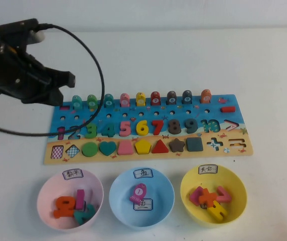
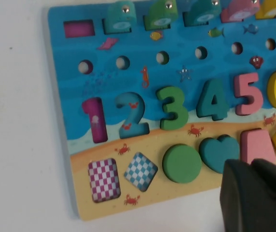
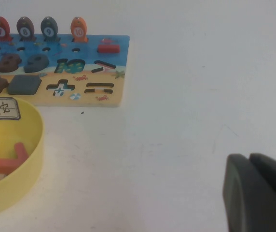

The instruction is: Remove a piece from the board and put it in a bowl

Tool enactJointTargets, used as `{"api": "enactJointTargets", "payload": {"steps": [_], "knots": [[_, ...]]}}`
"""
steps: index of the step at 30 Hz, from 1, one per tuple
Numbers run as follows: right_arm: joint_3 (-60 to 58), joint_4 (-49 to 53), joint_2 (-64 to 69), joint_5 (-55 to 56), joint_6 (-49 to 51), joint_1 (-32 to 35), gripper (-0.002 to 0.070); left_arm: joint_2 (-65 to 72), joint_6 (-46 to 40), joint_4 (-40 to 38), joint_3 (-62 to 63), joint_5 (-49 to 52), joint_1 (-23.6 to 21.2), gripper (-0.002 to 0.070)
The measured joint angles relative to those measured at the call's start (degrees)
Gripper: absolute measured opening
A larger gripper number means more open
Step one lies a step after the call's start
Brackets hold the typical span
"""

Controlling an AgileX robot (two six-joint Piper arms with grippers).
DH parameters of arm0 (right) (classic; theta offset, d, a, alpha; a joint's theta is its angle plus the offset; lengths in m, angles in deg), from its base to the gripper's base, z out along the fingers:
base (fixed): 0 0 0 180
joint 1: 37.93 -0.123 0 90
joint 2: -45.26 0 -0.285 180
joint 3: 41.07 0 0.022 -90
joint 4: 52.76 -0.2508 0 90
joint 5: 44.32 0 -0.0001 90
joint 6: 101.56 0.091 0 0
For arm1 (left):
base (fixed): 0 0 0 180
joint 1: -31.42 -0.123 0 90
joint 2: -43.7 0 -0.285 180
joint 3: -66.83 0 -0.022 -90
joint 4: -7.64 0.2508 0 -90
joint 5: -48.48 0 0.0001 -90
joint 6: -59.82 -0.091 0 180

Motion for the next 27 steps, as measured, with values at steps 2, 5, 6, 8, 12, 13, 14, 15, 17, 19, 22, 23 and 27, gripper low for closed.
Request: {"api": "enactJointTargets", "payload": {"steps": [2, 5, 6, 8, 12, 13, 14, 15, 17, 19, 22, 23, 27], "knots": [[0.00, 0.00, 0.00, 0.00, 0.00, 0.00, -0.0018, 4.70, 0.01, 0.09, 5.06, 2.95, 0.10, -0.0005], [0.00, 0.00, 0.00, 0.00, 0.00, 0.00, -0.0018, 10.87, 0.16, 0.49, 11.45, 6.46, 0.10, -0.0004], [0.00, 0.00, 0.00, 0.00, 0.00, 0.00, -0.0018, 12.30, 0.55, 0.60, 13.10, 7.55, 0.10, -0.0005], [0.00, 0.00, 0.00, 0.00, 0.00, 0.00, -0.0018, 15.57, 0.86, 0.67, 16.82, 9.30, 0.10, -0.0005], [0.00, 0.00, 0.00, 0.00, 0.00, 0.00, -0.0018, 20.66, 1.55, 0.99, 23.23, 11.68, 0.10, -0.0005], [0.00, 0.00, 0.00, 0.00, 0.00, 0.00, -0.0018, 21.61, 1.68, 1.23, 24.42, 12.11, 0.10, -0.0005], [0.00, 0.00, 0.00, 0.00, 0.00, 0.00, -0.0018, 22.94, 1.80, 1.62, 26.14, 12.70, 0.10, -0.0005], [0.00, 0.00, 0.00, 0.00, 0.00, 0.00, -0.0018, 23.98, 1.92, 2.18, 27.21, 13.02, 0.10, -0.0005], [0.00, 0.00, 0.00, 0.00, 0.00, 0.00, -0.0018, 25.65, 2.66, 3.79, 29.42, 13.43, 0.10, -0.0005], [0.00, 0.00, 0.00, 0.00, 0.00, 0.00, -0.0018, 26.96, 3.24, 5.95, 31.40, 13.65, 0.10, -0.0005], [0.00, 0.00, 0.00, 0.00, 0.00, 0.00, -0.0018, 28.44, 3.47, 7.49, 32.94, 13.79, 0.10, -0.0005], [0.00, 0.00, 0.00, 0.00, 0.00, 0.00, -0.0018, 28.78, 3.59, 7.93, 33.09, 13.93, 0.22, -0.0005], [0.00, 0.00, 0.00, 0.00, 0.00, 0.00, -0.0018, 29.79, 3.59, 9.22, 33.22, 14.06, 2.06, -0.0005]]}}
